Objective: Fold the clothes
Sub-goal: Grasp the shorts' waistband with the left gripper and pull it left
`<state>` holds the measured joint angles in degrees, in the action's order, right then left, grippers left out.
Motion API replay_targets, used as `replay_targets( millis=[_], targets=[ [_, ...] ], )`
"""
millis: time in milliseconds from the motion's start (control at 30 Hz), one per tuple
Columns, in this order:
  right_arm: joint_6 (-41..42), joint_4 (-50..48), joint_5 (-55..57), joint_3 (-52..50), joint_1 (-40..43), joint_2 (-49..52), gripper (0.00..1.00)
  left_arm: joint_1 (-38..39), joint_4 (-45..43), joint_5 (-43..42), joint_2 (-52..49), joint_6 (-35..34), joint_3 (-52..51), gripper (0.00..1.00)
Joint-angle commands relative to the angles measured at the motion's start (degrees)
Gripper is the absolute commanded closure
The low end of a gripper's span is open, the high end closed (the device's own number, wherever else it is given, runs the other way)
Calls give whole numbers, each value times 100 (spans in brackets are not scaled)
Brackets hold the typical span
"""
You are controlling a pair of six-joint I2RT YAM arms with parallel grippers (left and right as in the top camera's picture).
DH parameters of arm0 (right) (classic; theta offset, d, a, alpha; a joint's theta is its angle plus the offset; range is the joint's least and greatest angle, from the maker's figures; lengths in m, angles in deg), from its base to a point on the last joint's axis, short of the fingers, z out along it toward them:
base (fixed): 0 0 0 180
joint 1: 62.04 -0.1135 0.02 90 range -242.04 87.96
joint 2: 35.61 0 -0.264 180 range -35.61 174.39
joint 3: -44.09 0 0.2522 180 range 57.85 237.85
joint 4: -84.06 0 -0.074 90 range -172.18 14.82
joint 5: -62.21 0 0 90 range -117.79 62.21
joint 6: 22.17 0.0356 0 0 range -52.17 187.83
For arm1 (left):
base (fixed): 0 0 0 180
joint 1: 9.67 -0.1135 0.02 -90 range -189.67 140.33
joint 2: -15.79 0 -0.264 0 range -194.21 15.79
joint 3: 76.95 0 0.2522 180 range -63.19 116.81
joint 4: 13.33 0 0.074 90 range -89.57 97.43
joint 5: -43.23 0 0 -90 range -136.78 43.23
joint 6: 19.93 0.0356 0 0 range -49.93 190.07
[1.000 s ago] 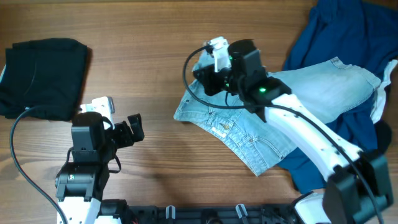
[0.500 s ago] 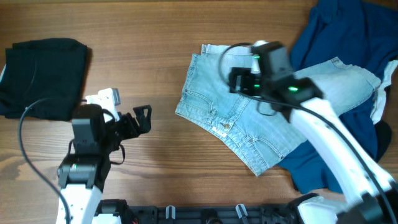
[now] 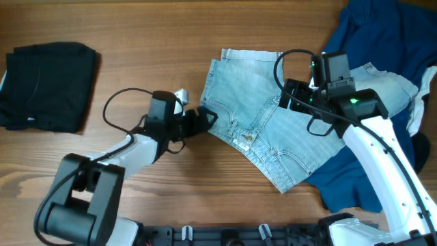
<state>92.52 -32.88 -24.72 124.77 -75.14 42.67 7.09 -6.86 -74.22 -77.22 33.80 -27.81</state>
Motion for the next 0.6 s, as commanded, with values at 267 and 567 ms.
replay_targets(
  millis=[267, 567],
  targets=[
    [94, 85, 107, 74, 11, -39, 0, 291, -435, 201, -448, -190, 44, 91],
    [94, 393, 345, 74, 306, -39, 0, -2081, -455, 197, 566, 0, 509, 96]
  ],
)
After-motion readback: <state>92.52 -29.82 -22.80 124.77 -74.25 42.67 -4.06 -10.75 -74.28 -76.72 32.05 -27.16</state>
